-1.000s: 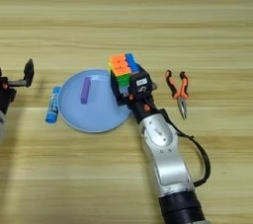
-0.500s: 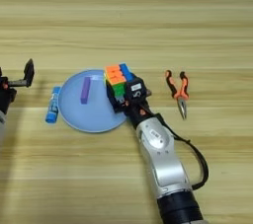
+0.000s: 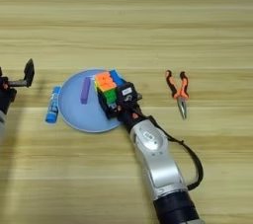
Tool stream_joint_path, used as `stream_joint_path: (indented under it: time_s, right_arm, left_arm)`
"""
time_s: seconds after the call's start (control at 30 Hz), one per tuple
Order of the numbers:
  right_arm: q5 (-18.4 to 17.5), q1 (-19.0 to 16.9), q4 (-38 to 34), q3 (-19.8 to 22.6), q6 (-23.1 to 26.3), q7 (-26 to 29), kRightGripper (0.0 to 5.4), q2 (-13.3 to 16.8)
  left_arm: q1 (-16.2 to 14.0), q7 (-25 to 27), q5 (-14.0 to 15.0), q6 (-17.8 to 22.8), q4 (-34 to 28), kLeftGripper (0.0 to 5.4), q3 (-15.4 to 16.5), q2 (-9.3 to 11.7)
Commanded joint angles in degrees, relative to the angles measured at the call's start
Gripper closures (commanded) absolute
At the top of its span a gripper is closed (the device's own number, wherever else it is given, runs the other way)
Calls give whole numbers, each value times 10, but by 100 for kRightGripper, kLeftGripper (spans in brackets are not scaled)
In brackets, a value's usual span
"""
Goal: Move the objects on the table
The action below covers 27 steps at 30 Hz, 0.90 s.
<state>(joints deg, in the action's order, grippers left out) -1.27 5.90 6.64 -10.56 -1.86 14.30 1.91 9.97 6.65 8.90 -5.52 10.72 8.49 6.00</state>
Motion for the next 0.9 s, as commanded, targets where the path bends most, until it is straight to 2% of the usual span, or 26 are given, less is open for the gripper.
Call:
stream_joint_path:
  time_s: [0.03,0.53,0.57,0.9]
  right_arm:
    - [2,4,6,-1,5,3,203,-1]
    - [4,9,23,1,6,-1,203,1]
    - [5,9,24,1,5,-2,175,1]
    - [7,5,8,3,-25,-4,52,1]
  left_arm:
    - [-1,-3,-8,0,-5,0,-4,-1]
    - [-5,-6,-7,-1,-9,0,-4,0]
    - [-5,-6,-7,-1,-9,0,-4,0]
    - [-6,-5,-8,-1,-8,0,-5,1]
